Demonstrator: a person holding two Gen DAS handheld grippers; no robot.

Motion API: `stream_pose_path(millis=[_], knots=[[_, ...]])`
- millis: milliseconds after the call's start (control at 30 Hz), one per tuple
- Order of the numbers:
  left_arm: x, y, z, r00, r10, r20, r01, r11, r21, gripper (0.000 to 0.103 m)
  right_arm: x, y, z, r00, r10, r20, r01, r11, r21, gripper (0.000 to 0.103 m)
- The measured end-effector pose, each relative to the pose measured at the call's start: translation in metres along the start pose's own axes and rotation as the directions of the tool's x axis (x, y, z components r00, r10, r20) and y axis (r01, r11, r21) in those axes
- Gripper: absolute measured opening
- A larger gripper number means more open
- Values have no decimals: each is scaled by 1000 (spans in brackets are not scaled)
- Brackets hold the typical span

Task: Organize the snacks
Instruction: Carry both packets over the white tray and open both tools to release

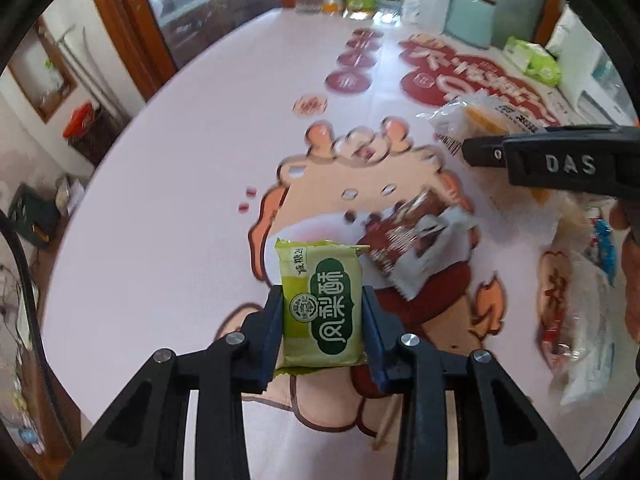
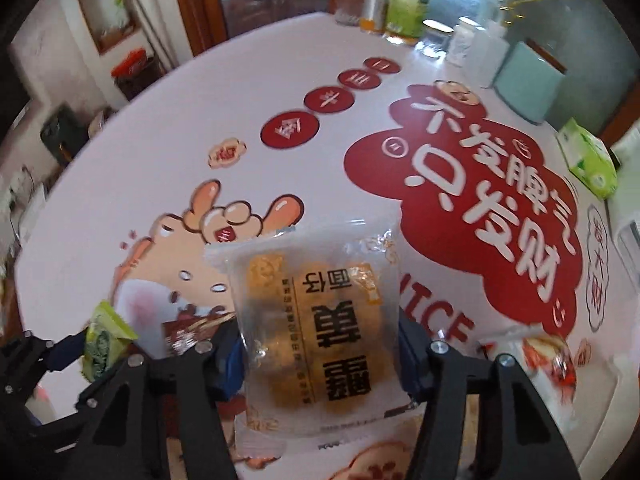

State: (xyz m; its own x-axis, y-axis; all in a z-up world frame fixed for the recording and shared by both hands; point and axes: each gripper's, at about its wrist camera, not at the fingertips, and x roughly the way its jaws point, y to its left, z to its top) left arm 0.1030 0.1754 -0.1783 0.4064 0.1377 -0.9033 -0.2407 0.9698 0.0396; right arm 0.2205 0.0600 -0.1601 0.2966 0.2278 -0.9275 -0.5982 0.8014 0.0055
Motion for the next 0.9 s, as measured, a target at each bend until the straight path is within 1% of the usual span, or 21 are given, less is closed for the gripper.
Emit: stream_pose_path(millis=[100,167,233,367,467,567,600,667,700,800,900], knots=[[-26,-10,6,999,-10,47,8,999,43,35,-37,-3,-11,997,39,65,-42,998,41,60],[-46,-20,10,997,-27,79,21,997,78,35,-66,-9,-21,991,66,118,-75,994,74,60],[-62,-29,12,994,-43,105,31,994,109,35,-98,-18,-38,981,78,176,-100,988,118,60],[-98,-58,12,984,-96,153,67,981,184,35,-152,-40,-83,962,62,266,-122,968,218,60],[-121,-86,9,973,-149,174,103,963,248,35,-187,-62,-127,951,37,308,-140,937,319,61],[-140,-119,4,961,-210,178,148,940,308,35,-207,-84,-170,948,1,319,-140,900,413,61],[-146,-134,3,955,-239,175,170,927,334,35,-213,-94,-187,950,-29,312,-122,884,452,61],[-153,-155,2,946,-276,169,199,909,366,35,-222,-109,-210,952,-76,298,-88,860,502,61],[-158,-171,1,939,-303,165,219,894,392,35,-228,-118,-223,952,-105,288,-67,845,530,61],[-169,-208,-2,923,-350,161,248,859,447,35,-242,-140,-252,946,-180,270,-16,806,592,62],[-176,-247,-1,908,-392,148,276,825,492,35,-250,-161,-274,939,-233,252,17,765,644,62]])
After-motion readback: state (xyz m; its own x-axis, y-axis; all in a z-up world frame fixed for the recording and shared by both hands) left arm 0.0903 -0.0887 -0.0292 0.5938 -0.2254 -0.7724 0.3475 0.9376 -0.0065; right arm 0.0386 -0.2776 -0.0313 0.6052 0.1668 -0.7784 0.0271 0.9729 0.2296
